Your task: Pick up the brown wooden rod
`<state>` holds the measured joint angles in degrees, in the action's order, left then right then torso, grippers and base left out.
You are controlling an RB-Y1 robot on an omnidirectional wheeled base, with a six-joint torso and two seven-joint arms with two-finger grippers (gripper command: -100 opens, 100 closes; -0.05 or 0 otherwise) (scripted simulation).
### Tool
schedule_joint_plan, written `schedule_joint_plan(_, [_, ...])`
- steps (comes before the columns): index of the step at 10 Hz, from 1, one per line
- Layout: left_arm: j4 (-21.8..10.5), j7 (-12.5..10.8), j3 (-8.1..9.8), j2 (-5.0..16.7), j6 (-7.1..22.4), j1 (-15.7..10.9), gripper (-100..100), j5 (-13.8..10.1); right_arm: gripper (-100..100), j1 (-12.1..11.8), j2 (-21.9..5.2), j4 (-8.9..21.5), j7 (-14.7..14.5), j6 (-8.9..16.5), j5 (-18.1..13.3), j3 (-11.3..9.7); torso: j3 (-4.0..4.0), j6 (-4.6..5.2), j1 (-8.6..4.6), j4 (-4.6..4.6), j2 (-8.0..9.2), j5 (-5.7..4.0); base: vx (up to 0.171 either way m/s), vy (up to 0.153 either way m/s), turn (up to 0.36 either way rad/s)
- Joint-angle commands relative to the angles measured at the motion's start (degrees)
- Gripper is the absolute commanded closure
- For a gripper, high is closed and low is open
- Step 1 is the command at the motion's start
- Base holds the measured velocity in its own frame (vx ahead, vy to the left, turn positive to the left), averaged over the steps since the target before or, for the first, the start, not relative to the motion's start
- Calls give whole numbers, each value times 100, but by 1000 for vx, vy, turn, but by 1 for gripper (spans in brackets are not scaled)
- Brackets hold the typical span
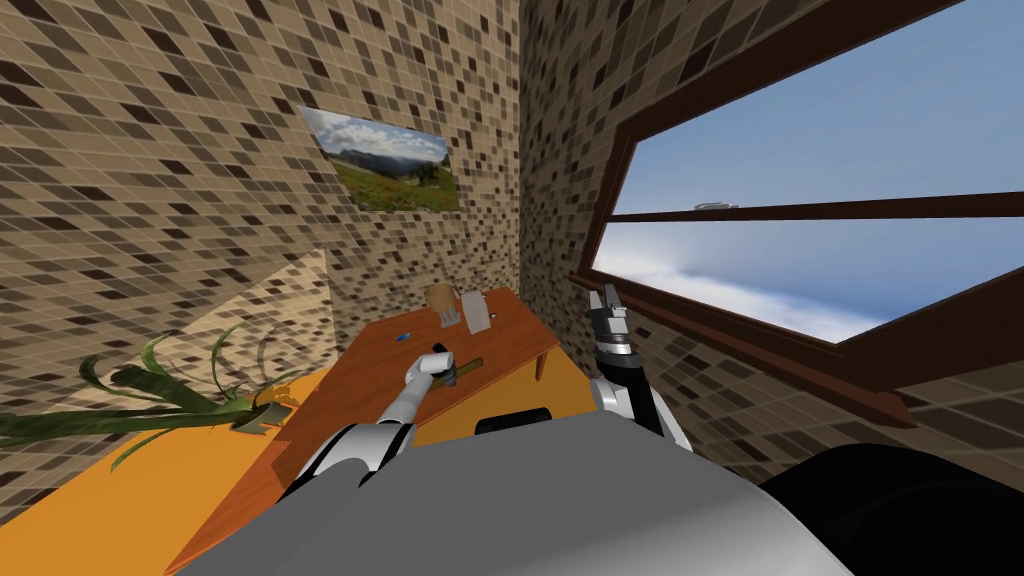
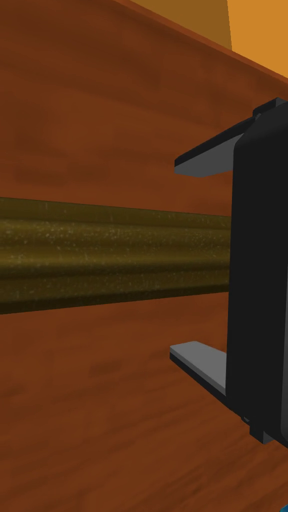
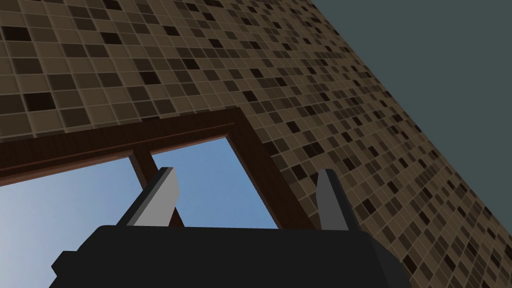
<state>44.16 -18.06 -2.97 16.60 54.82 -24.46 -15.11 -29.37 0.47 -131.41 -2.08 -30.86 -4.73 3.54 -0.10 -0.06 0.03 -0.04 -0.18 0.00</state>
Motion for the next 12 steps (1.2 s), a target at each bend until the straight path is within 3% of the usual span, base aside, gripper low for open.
schedule_joint_plan(1, [0, 0, 0, 0, 0, 0, -100, 0, 0, 0, 0, 0, 0, 0, 0, 0, 0, 0, 0, 0, 0, 0, 26, 5, -1])
schedule_joint_plan(2, [-23, 6, 1, -4, -34, -3, 100, 2, 0, 0, 0, 0, 0, 0, 0, 0, 4, 0, -2, 1, 7, -1, 0, 0, 0])
schedule_joint_plan(6, [-23, 5, 1, -5, -30, 0, 100, 2, 0, 1, 0, 0, 0, 0, 0, 0, 12, 1, -4, 6, 19, -2, 0, 0, 0])
schedule_joint_plan(7, [-23, 5, 1, -6, -30, 0, 0, 2, 0, 1, 0, 0, 0, 0, 0, 0, 13, 0, -5, 7, 21, -3, 0, 0, 0])
schedule_joint_plan(8, [140, -29, -21, 55, 159, -41, 100, -37, 0, 1, 0, 0, 0, 0, 0, 0, 14, 0, -5, 8, 22, -4, -36, -9, 3])
schedule_joint_plan(10, [270, -69, -46, 107, 347, -104, 100, -74, 0, 1, 0, 0, 0, 0, 0, 0, 27, 1, -11, 14, 42, -7, -61, -10, 1])
schedule_joint_plan(11, [169, -37, -31, 96, 256, -118, 100, -75, 0, 1, 0, 0, 0, 0, 0, 0, 29, 0, -11, 15, 45, -7, -22, -3, -1])
schedule_joint_plan(12, [172, -38, -33, 99, 275, -120, 0, -79, 0, 1, 0, 0, 0, 0, 0, 0, 25, 0, -10, 15, 37, -7, 0, 0, 0])
